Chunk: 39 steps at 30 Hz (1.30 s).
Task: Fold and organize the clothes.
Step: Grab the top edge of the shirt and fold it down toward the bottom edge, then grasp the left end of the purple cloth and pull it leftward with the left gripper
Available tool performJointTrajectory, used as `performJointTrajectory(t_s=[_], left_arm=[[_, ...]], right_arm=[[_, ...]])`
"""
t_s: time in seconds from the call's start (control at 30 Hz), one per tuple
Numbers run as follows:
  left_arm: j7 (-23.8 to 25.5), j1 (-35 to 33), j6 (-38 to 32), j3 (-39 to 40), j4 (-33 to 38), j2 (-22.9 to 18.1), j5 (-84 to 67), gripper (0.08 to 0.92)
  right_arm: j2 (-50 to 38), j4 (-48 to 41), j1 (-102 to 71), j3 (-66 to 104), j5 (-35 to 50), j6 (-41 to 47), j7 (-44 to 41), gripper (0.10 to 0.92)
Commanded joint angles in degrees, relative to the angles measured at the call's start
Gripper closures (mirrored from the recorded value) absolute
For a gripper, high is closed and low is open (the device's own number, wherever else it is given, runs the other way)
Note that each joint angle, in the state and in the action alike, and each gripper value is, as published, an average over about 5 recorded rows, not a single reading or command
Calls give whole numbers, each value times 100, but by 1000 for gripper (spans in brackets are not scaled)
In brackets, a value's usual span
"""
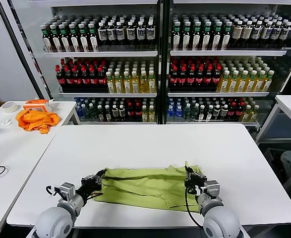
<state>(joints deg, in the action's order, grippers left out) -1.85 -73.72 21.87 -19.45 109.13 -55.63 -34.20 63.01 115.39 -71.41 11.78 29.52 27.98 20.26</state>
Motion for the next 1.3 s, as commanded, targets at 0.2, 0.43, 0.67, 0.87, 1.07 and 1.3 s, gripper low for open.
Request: performJointTrajectory(t_s=[0.2,0.43,0.67,0.87,1.07,1.3], left_arm=[[-333,-94,95,-46,150,-78,232,853],[-1405,-62,412,77,451,-255,-491,655],[-2211,-117,735,394,274,-553,-517,456],[-2307,-112,686,463,264,-641,-523,283],[-2312,-70,503,452,203,-647,-577,322],[-2290,-22,480,507,158,-691,-559,530]], right_arm=[[-40,559,-515,77,-198,201,164,802],[-29,1256,-1108,235,-667,106,39,603],[27,1389,-1396,315,-961,-61,-60,395],[55,1287,-1374,327,-962,-154,-64,237],[79,1196,-1345,320,-980,-202,-79,203],[110,1110,-1330,297,-1038,-236,-109,203]])
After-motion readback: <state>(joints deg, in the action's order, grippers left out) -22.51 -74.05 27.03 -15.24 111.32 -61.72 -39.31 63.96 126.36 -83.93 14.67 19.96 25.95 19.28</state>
